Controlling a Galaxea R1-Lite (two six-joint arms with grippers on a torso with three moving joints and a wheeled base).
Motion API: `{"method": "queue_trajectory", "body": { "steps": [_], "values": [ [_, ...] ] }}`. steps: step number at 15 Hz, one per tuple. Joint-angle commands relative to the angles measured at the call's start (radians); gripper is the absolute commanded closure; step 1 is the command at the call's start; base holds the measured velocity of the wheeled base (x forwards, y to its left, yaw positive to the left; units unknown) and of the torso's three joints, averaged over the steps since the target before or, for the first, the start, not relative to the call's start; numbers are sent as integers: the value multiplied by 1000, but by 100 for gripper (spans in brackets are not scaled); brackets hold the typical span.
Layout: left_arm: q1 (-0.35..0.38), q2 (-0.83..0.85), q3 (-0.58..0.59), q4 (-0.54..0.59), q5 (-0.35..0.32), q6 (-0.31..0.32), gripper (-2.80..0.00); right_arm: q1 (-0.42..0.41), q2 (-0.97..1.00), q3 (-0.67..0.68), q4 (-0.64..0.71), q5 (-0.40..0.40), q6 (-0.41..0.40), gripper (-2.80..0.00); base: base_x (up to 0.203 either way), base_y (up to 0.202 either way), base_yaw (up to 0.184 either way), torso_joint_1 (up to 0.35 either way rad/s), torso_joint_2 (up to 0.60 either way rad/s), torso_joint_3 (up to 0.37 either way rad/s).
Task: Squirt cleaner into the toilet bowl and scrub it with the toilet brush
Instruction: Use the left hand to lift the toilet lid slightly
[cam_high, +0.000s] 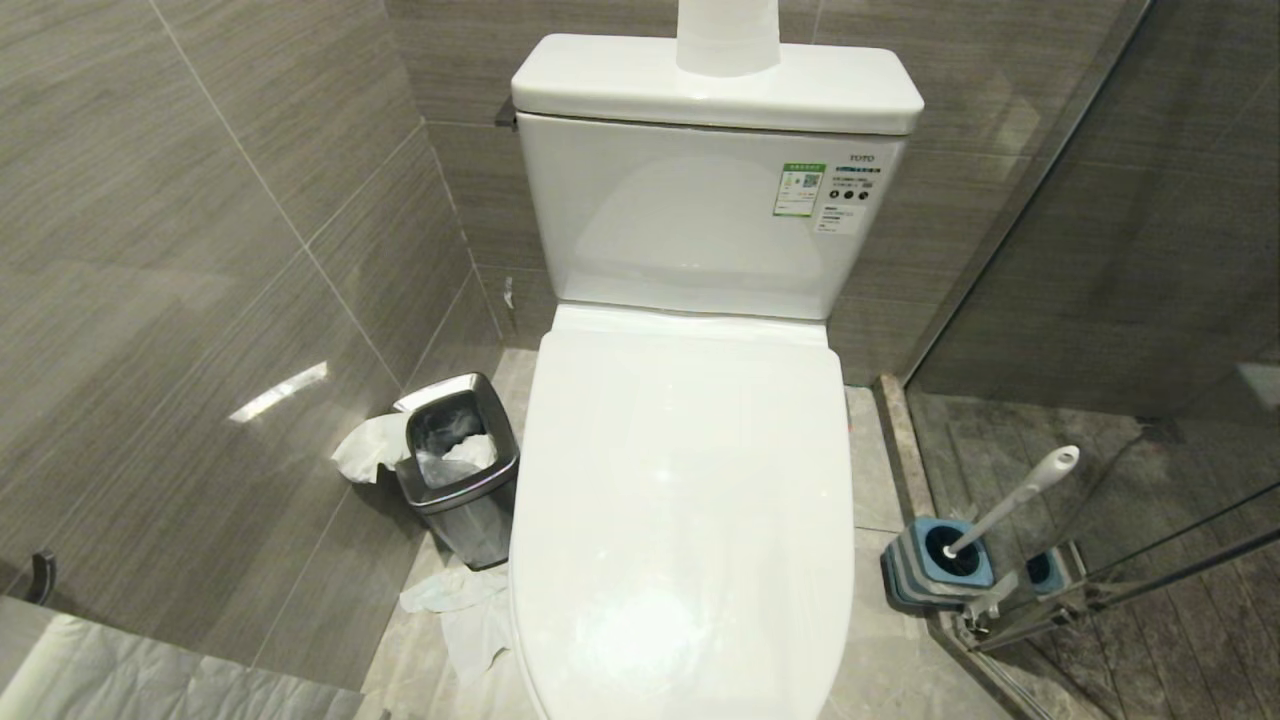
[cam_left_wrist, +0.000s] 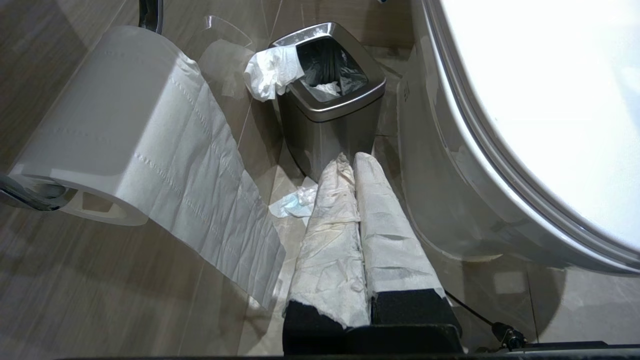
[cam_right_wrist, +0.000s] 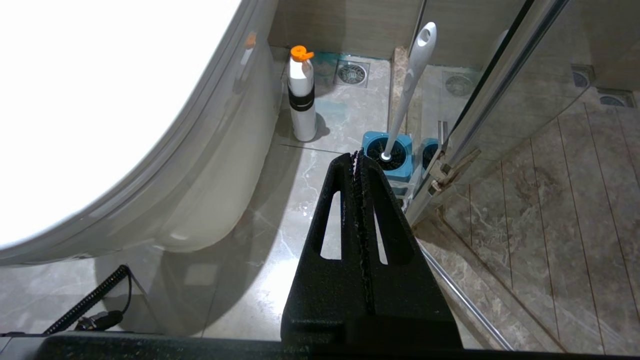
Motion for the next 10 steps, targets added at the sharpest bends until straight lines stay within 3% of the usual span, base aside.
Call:
{"method": "queue_trajectory", "body": {
  "steps": [1, 10],
  "values": [
    [0, 0, 2, 0, 0, 0, 0, 0, 0, 0, 1, 0, 0, 0, 0, 0, 0, 0, 0, 0],
    [0, 0, 2, 0, 0, 0, 0, 0, 0, 0, 1, 0, 0, 0, 0, 0, 0, 0, 0, 0]
  ]
}}
